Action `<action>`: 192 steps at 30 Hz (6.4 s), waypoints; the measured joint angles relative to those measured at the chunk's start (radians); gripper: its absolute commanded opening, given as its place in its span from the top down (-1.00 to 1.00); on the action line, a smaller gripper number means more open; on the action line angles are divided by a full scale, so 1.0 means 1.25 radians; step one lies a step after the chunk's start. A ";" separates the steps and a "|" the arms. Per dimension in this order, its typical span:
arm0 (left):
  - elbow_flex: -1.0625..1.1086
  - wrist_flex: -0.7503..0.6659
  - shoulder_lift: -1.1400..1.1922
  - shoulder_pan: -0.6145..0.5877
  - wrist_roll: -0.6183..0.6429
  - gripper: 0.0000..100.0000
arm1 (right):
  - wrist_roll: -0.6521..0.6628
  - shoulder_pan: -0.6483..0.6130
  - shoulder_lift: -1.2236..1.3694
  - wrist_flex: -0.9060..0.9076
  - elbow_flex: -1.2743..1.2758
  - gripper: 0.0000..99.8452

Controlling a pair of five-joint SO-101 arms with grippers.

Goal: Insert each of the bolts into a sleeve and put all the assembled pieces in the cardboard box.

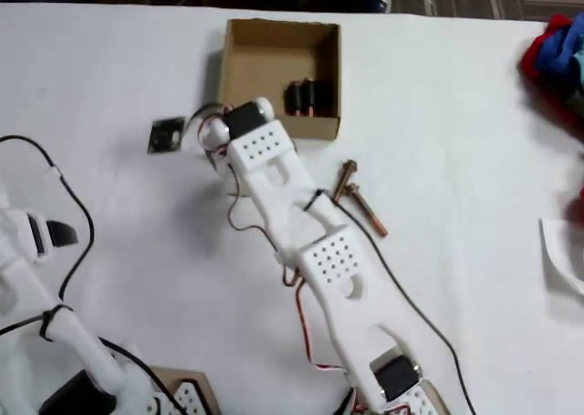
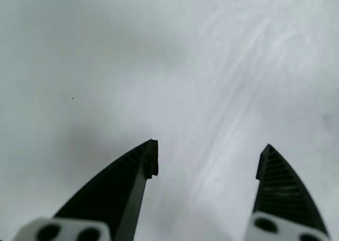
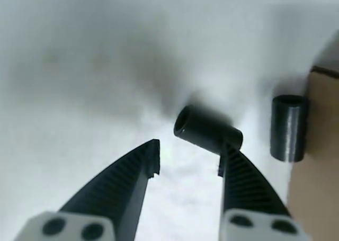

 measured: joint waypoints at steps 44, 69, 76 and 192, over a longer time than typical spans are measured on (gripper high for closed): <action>0.000 0.000 0.000 0.000 0.000 0.38 | -0.464 0.039 0.075 -0.020 -0.070 0.66; 0.000 0.000 0.000 0.000 0.000 0.38 | -0.464 0.020 0.085 -0.029 -0.180 0.49; 0.000 0.000 0.000 0.000 0.000 0.38 | -0.587 0.015 0.085 -0.068 -0.180 0.49; 0.000 -0.010 0.000 0.598 0.039 0.38 | -0.605 0.425 -1.177 -0.374 1.398 0.96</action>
